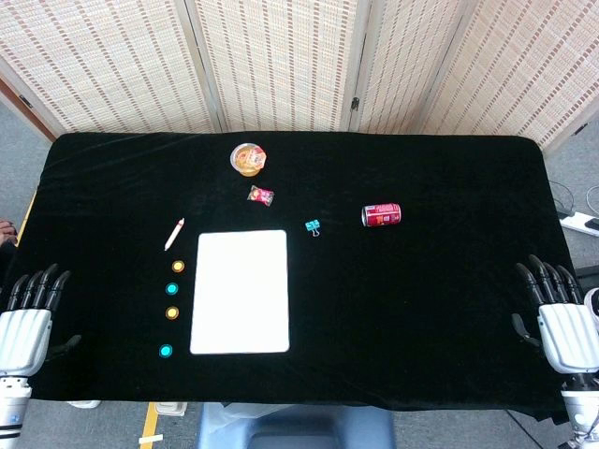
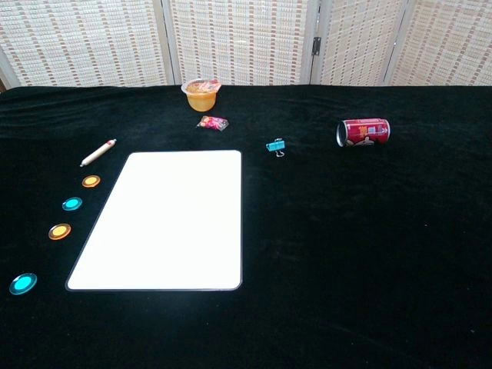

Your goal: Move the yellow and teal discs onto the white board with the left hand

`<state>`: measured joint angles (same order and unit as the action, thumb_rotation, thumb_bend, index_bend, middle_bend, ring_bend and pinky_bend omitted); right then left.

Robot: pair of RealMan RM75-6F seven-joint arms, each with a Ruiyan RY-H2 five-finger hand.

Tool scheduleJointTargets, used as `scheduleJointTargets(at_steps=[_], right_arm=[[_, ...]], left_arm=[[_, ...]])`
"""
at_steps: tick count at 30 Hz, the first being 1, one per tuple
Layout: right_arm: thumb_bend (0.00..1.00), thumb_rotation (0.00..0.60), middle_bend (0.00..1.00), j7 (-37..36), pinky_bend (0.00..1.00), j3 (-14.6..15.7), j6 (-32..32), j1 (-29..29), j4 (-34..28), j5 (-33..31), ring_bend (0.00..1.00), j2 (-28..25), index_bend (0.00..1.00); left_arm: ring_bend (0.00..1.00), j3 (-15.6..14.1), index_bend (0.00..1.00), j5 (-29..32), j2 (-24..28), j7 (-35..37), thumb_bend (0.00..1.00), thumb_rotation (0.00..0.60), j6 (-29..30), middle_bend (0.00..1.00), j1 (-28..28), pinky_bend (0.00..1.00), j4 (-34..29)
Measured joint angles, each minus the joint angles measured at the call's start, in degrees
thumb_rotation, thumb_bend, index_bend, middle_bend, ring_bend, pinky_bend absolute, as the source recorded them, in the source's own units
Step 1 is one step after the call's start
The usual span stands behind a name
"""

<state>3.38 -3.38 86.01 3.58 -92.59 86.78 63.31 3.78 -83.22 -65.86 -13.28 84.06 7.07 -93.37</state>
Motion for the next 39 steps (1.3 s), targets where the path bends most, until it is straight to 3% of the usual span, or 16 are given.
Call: scheduleJointTargets(at_steps=[11, 16, 20, 32, 39], right_arm=[[0.46, 0.600, 0.00, 0.03, 0.00, -0.07, 0.68, -0.22, -0.28, 0.28, 0.02, -0.09, 0.00], [0.46, 0.600, 0.00, 0.55, 0.00, -0.44, 1.39, -0.48, -0.83, 0.12, 0.02, -0.56, 0.00], [0.46, 0.600, 0.00, 0.84, 0.00, -0.72, 1.76, -0.55, -1.52, 0.07, 0.02, -1.14, 0.00], [0.46, 0.600, 0.00, 2.40, 0.00, -1.73, 1.67, -0.27, -3.74, -0.94, 0.02, -3.12, 0.00], [0.46, 0.600, 0.00, 2.63, 0.00, -1.89, 1.64, -0.25, -4.56, -1.14, 0.02, -3.66, 0.00]], left_arm=[[0.00, 0.24, 0.03, -0.55, -0.17, 0.69, 0.14, 0.600, 0.32, 0.00, 0.34, 0.00, 0.65], [0.03, 0.89, 0.13, -1.35, -0.54, 2.06, 0.15, 0.600, 0.47, 0.04, 1.13, 0.00, 1.45], [0.07, 2.02, 0.21, -2.22, -1.01, 3.90, 0.22, 0.600, -0.37, 0.09, 3.16, 0.00, 2.77], [0.12, 6.04, 0.33, -2.32, -2.85, 9.73, 0.35, 0.600, -11.63, 0.17, 14.01, 0.00, 7.84], [0.07, 6.56, 0.36, -2.10, -6.81, 13.17, 0.36, 0.600, -19.72, 0.16, 20.71, 0.00, 15.23]])
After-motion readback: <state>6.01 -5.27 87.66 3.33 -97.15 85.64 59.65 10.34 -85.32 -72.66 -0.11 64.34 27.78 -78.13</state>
